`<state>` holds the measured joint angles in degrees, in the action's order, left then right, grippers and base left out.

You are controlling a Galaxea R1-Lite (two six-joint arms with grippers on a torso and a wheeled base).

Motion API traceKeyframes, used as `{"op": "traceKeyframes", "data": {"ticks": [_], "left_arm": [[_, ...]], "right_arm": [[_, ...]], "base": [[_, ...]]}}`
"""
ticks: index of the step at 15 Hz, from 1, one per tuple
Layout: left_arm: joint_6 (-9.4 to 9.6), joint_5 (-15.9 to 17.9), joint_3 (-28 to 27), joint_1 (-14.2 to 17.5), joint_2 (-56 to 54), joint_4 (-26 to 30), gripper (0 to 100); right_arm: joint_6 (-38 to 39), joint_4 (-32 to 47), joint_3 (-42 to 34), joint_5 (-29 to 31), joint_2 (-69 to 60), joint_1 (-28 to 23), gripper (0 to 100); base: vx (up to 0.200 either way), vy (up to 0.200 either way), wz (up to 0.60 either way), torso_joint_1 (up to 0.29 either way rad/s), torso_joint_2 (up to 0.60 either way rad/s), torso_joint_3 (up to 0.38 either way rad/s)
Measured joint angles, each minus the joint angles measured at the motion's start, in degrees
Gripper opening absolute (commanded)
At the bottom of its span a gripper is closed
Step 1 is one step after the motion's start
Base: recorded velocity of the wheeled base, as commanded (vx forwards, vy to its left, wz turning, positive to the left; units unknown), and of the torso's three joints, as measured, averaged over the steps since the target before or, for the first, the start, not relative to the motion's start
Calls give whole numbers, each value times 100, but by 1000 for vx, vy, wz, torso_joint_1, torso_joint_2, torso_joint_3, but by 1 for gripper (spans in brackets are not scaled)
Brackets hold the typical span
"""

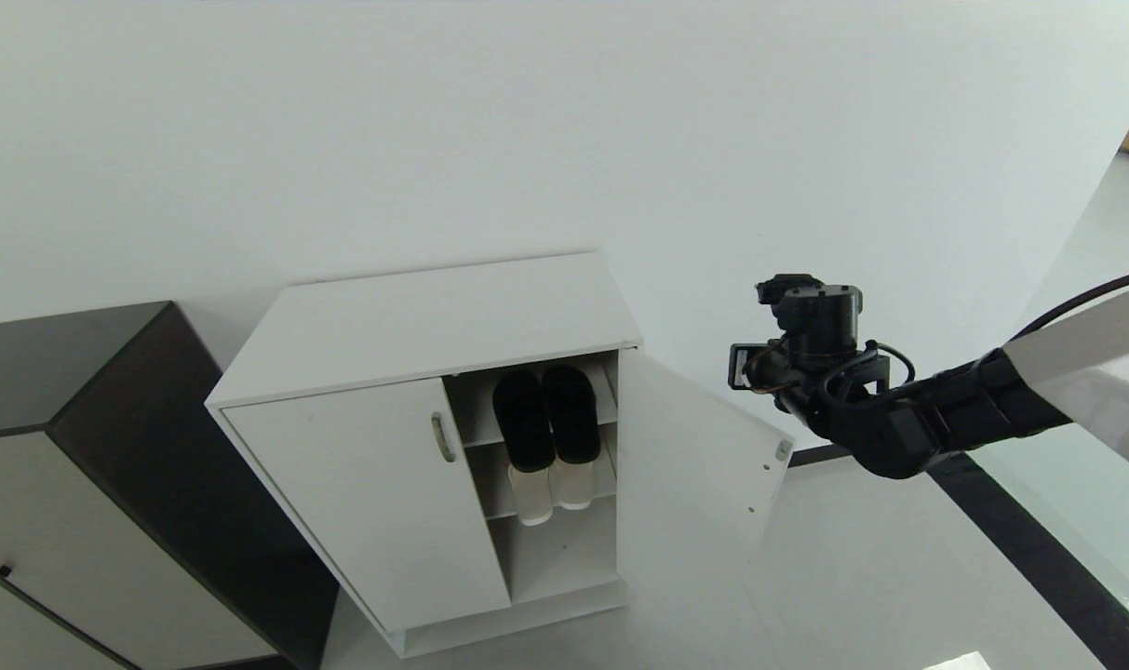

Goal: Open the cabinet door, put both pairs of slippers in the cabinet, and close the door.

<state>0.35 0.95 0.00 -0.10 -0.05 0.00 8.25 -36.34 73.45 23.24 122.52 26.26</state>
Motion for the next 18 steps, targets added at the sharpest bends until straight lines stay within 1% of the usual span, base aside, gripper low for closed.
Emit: {"op": "traceKeyframes", "data": {"ticks": [7,11,15,18], "left_arm": [[0,2,0,0,0,0,0],[0,2,0,0,0,0,0],[0,2,0,0,0,0,0],[0,2,0,0,0,0,0]], "right_arm": [[0,43,63,13,485,-52,0],[1,177,-101,16,494,34,0],[1,177,-485,20,243,297,0],[6,174,-956,18,-66,739,0]], "base": [[0,0,0,0,0,0],[0,0,0,0,0,0],[0,0,0,0,0,0],[0,0,0,0,0,0]]}}
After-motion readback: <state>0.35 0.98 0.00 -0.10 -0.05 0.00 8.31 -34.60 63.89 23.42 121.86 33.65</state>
